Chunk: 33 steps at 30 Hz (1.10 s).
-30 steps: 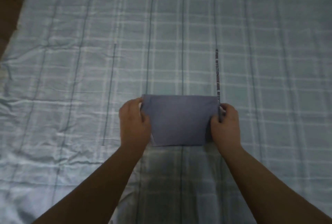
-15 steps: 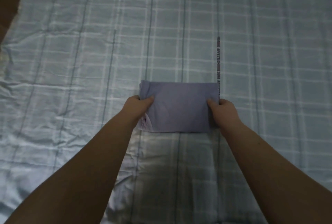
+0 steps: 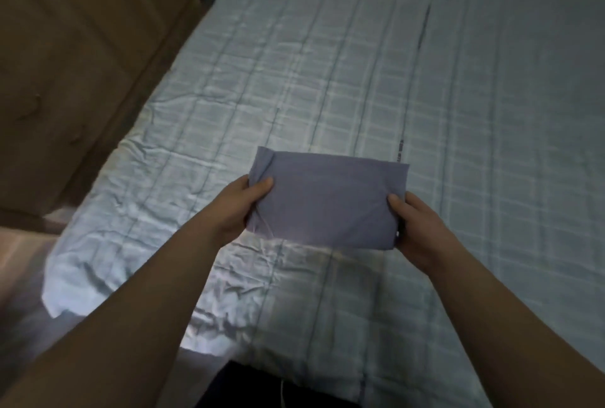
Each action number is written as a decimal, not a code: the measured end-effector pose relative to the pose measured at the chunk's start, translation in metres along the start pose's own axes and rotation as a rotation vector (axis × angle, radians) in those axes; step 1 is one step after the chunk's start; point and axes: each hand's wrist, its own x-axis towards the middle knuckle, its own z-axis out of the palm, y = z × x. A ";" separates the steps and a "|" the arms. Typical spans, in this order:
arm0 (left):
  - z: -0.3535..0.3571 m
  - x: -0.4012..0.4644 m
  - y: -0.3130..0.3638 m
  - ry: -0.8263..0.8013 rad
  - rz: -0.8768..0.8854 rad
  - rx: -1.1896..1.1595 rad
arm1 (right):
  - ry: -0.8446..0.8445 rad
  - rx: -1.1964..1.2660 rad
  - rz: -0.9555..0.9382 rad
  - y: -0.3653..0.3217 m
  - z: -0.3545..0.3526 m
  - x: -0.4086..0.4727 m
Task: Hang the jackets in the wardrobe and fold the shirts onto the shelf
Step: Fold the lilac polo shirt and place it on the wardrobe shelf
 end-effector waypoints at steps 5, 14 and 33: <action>-0.053 -0.113 0.054 0.107 0.163 -0.073 | -0.254 -0.001 -0.029 -0.058 0.073 -0.053; -0.188 -0.327 0.075 0.501 0.498 -0.301 | -0.731 -0.126 -0.109 -0.113 0.303 -0.153; -0.476 -0.768 -0.054 1.305 0.768 -0.472 | -1.369 -0.279 0.096 0.055 0.800 -0.453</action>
